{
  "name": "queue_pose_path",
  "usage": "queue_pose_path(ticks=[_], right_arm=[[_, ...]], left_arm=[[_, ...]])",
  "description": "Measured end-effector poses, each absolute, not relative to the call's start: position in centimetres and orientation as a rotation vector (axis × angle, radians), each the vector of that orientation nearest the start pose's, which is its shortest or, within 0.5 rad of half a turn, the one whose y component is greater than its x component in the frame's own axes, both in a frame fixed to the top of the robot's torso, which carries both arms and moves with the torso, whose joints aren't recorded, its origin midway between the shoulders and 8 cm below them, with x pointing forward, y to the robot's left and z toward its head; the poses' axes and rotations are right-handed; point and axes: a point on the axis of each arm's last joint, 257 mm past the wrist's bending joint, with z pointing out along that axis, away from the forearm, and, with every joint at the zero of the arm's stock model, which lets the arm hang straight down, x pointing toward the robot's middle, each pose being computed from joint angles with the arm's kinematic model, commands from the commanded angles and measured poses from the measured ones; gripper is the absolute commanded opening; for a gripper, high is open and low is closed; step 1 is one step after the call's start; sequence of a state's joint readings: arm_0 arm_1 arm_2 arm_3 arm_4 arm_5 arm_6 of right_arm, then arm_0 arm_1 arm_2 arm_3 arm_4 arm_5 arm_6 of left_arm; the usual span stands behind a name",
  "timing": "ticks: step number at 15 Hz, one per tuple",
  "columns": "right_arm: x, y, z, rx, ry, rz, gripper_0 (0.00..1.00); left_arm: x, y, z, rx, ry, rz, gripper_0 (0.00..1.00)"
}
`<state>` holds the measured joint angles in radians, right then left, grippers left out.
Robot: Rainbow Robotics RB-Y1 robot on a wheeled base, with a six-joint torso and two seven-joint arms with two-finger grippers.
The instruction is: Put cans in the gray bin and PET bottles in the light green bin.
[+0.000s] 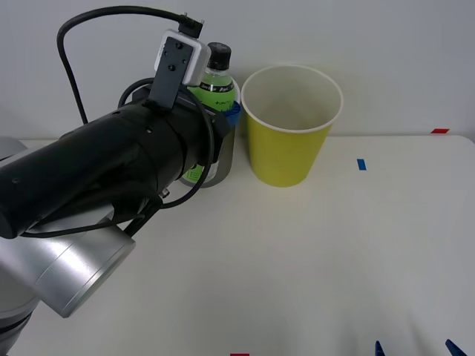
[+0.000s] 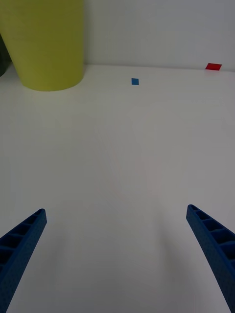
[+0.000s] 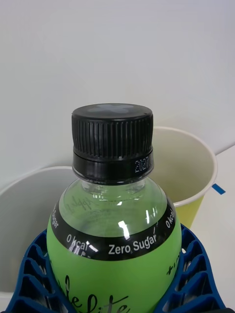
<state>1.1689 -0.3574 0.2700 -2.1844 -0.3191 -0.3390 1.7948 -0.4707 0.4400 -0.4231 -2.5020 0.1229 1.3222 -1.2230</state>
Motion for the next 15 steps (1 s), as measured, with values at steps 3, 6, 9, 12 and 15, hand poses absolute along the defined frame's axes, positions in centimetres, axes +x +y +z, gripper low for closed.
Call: queue_pose_path(ticks=[3, 6, 9, 12, 15], right_arm=[[20.5, -26.1, -27.7, -0.030, 1.816, -0.054, 1.00], [20.5, -26.1, -27.7, -0.030, 1.816, -0.054, 1.00], [20.5, -26.1, -27.7, -0.030, 1.816, -0.054, 1.00], [20.5, -26.1, -27.7, -0.030, 1.816, -0.054, 1.00], [20.5, -26.1, -27.7, -0.030, 1.816, -0.054, 1.00]], left_arm=[[44.5, 3.2, 3.7, 0.518, 1.643, -0.185, 0.00], [46.5, 2.0, 5.1, 0.505, 1.642, -0.188, 0.00], [48.5, -0.8, 6.8, 0.516, 1.647, -0.211, 0.00], [51.1, -3.6, 8.2, 0.526, 1.660, -0.211, 0.00], [53.7, -6.7, 9.4, 0.542, 1.648, -0.227, 0.00]])
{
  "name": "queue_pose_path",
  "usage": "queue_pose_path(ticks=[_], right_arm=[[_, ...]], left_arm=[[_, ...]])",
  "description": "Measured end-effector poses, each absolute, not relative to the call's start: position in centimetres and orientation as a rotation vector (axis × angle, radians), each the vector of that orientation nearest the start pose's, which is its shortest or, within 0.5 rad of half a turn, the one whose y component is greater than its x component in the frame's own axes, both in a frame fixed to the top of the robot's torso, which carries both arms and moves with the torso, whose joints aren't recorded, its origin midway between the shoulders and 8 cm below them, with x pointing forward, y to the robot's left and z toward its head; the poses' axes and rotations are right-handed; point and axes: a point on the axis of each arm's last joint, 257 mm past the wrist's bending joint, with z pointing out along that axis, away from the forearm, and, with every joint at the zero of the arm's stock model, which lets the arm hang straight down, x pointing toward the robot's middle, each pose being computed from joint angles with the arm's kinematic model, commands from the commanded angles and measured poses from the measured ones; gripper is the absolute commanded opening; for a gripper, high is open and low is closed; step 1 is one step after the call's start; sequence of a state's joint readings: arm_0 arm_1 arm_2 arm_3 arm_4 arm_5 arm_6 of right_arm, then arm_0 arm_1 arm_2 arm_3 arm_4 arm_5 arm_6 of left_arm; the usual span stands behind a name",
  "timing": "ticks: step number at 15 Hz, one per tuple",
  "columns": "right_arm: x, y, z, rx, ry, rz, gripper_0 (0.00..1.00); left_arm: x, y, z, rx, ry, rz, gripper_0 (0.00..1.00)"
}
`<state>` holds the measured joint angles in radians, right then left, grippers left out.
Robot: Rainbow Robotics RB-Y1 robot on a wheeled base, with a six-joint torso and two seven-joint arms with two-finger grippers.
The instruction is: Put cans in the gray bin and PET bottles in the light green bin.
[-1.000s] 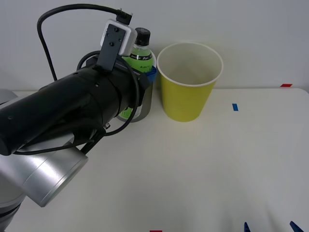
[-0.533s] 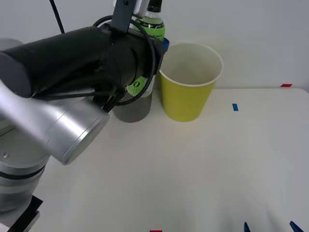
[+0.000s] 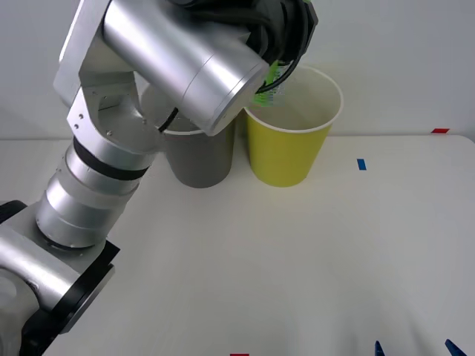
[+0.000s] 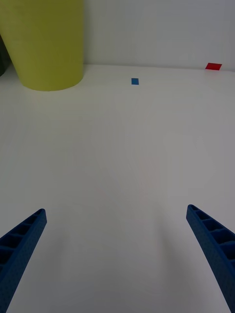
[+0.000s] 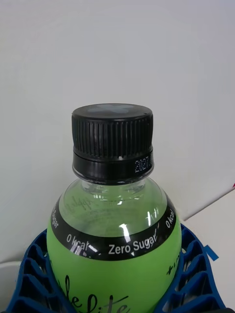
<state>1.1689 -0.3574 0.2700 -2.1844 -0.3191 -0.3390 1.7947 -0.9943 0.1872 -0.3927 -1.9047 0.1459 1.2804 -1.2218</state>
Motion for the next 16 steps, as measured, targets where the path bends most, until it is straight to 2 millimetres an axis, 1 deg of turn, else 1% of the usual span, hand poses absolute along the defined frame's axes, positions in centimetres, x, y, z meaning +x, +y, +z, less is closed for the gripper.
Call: queue_pose_path(ticks=[2, 5, 7, 11, 13, 14, 16], right_arm=[[20.5, -26.1, -27.7, -0.030, 1.816, -0.054, 1.00], [20.5, -26.1, -27.7, -0.030, 1.816, -0.054, 1.00], [20.5, -26.1, -27.7, -0.030, 1.816, -0.054, 1.00], [20.5, -26.1, -27.7, -0.030, 1.816, -0.054, 1.00], [20.5, -26.1, -27.7, -0.030, 1.816, -0.054, 1.00], [20.5, -26.1, -27.7, -0.030, 1.816, -0.054, 1.00], [20.5, -26.1, -27.7, -0.030, 1.816, -0.054, 1.00]], left_arm=[[54.8, -8.6, 10.0, 0.566, 1.617, -0.270, 0.00], [55.9, -10.7, 9.9, 0.580, 1.577, -0.331, 0.00], [56.8, -11.8, 9.5, 0.580, 1.555, -0.347, 0.00], [59.0, -12.3, 8.5, 0.582, 1.515, -0.348, 0.00], [60.4, -12.2, 7.8, 0.615, 1.477, -0.306, 0.00], [60.8, -12.3, 7.5, 0.620, 1.470, -0.302, 0.00], [60.8, -12.6, 7.4, 0.621, 1.467, -0.306, 0.00]])
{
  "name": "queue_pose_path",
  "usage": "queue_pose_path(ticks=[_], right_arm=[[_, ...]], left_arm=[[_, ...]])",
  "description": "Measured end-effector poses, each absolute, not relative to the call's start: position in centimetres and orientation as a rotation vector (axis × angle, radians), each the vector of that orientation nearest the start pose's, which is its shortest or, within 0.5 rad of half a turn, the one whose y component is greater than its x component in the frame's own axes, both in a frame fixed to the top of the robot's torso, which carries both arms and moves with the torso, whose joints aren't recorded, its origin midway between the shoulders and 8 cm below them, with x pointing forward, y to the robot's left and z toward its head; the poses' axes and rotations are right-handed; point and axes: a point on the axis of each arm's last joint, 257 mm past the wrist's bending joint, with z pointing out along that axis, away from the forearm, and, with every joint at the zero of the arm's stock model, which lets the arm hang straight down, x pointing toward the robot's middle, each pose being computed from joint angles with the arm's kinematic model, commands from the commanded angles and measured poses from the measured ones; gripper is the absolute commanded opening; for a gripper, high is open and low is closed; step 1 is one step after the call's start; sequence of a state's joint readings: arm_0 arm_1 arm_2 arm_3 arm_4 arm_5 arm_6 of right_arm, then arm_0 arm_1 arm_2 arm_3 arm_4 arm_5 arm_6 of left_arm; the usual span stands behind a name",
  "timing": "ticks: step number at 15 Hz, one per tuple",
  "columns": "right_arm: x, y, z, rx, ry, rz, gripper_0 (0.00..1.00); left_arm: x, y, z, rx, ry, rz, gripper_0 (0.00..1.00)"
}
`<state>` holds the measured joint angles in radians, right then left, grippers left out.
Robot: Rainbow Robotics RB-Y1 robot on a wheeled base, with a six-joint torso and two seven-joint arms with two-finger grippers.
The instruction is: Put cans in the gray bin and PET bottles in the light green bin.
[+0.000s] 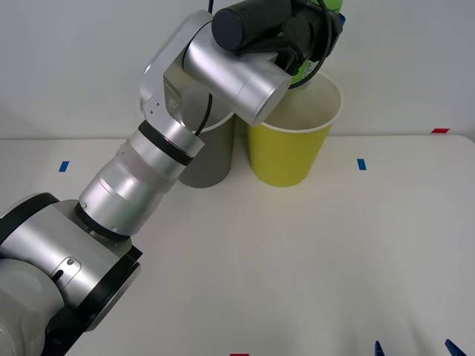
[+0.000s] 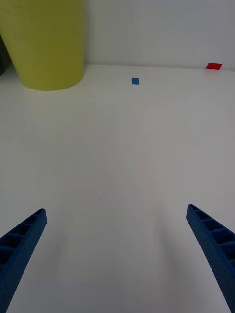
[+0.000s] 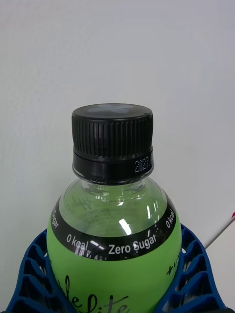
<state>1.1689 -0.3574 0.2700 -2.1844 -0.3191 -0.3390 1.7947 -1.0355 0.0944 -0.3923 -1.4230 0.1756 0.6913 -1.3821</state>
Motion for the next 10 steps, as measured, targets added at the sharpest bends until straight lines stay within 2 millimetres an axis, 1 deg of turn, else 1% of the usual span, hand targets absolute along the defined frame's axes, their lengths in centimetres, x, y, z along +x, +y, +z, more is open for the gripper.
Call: queue_pose_path(ticks=[1, 2, 3, 4, 5, 8, 10], right_arm=[[20.46, -26.09, -27.74, -0.030, 1.816, -0.054, 1.00], [20.46, -26.09, -27.74, -0.030, 1.816, -0.054, 1.00], [20.46, -26.09, -27.74, -0.030, 1.816, -0.054, 1.00], [20.46, -26.09, -27.74, -0.030, 1.816, -0.054, 1.00], [20.46, -26.09, -27.74, -0.030, 1.816, -0.054, 1.00], [20.46, -26.09, -27.74, -0.030, 1.816, -0.054, 1.00], [20.46, -26.09, -27.74, -0.030, 1.816, -0.054, 1.00]], left_arm=[[60.82, -12.57, 7.35, 0.621, 1.466, -0.305, 0.00], [60.84, -12.56, 7.34, 0.622, 1.466, -0.303, 0.16], [60.82, -12.58, 7.34, 0.622, 1.466, -0.303, 0.63], [60.77, -12.67, 7.33, 0.622, 1.466, -0.307, 0.88], [60.67, -12.84, 7.32, 0.621, 1.467, -0.312, 1.00], [60.67, -12.85, 7.27, 0.619, 1.470, -0.315, 1.00], [60.95, -12.31, 7.07, 0.616, 1.476, -0.311, 1.00]])
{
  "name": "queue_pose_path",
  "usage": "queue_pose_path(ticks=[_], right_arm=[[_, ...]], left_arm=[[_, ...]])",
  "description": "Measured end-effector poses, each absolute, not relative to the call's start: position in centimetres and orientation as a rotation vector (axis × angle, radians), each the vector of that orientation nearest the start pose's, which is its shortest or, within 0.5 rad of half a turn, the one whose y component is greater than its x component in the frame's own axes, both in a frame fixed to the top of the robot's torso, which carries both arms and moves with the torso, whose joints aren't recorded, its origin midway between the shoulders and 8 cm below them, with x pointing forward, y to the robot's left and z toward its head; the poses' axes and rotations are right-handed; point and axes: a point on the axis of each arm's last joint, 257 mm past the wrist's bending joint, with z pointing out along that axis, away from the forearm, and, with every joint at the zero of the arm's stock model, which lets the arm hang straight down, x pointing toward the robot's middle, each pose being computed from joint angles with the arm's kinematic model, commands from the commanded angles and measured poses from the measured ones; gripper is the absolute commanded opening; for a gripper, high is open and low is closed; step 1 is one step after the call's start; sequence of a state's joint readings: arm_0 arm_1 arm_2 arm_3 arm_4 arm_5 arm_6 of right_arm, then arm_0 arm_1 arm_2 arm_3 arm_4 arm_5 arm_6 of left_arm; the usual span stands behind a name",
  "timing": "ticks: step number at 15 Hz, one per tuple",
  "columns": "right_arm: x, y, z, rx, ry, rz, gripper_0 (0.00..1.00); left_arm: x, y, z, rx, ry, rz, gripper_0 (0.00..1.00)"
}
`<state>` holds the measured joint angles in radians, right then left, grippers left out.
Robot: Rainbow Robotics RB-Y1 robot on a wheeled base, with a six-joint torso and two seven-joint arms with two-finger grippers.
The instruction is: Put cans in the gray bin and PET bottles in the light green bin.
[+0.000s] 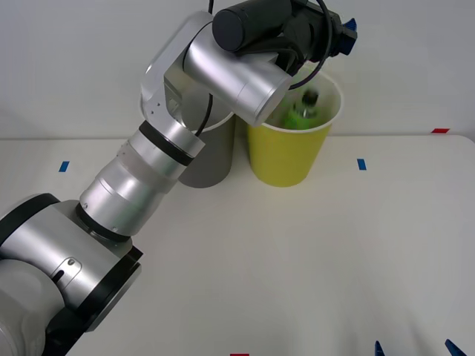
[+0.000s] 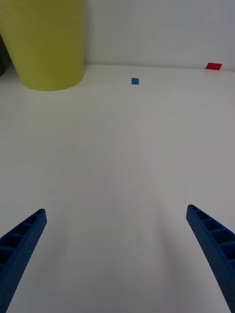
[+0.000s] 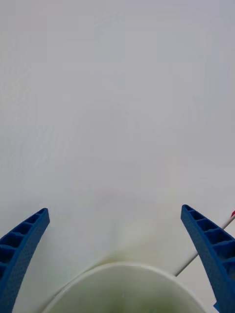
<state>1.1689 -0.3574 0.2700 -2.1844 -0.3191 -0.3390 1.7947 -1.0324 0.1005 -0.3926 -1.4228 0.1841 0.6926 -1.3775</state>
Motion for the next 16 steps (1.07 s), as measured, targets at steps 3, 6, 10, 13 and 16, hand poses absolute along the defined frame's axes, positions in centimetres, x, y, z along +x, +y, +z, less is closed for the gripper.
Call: queue_pose_path(ticks=[3, 6, 10, 13, 16], right_arm=[[20.5, -26.1, -27.7, -0.030, 1.816, -0.054, 1.00], [20.5, -26.1, -27.7, -0.030, 1.816, -0.054, 1.00], [20.5, -26.1, -27.7, -0.030, 1.816, -0.054, 1.00], [20.5, -26.1, -27.7, -0.030, 1.816, -0.054, 1.00], [20.5, -26.1, -27.7, -0.030, 1.816, -0.054, 1.00]], left_arm=[[60.5, -10.6, 6.6, 0.608, 1.484, -0.355, 1.00], [58.9, -7.8, 5.6, 0.601, 1.459, -0.350, 1.00], [54.7, -3.3, 5.6, 0.623, 1.458, -0.242, 1.00], [51.4, 1.7, 2.9, 0.592, 1.486, -0.171, 1.00], [48.0, 5.8, 0.7, 0.539, 1.512, -0.157, 1.00]])
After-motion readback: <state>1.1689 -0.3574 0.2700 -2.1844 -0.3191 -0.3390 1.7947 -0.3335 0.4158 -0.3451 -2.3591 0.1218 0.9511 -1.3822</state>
